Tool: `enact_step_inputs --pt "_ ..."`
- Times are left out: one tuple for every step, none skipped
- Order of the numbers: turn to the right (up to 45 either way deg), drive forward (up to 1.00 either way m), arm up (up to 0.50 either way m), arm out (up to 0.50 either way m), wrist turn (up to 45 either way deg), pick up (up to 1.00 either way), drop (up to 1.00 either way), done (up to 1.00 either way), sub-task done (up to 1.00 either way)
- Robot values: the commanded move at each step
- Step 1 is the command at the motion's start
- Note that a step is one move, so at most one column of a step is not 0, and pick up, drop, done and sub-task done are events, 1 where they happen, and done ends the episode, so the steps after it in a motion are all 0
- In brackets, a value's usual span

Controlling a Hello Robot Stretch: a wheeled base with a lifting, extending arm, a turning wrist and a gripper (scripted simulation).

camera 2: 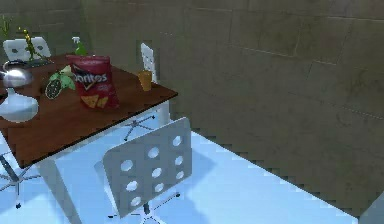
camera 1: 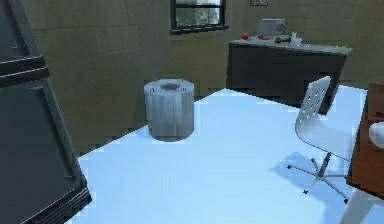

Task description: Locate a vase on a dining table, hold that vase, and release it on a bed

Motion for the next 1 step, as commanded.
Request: enact_step_inputs --pt "12.0 0.0 0.0 0.0 0.0 0.0 0.0 0.0 0.0"
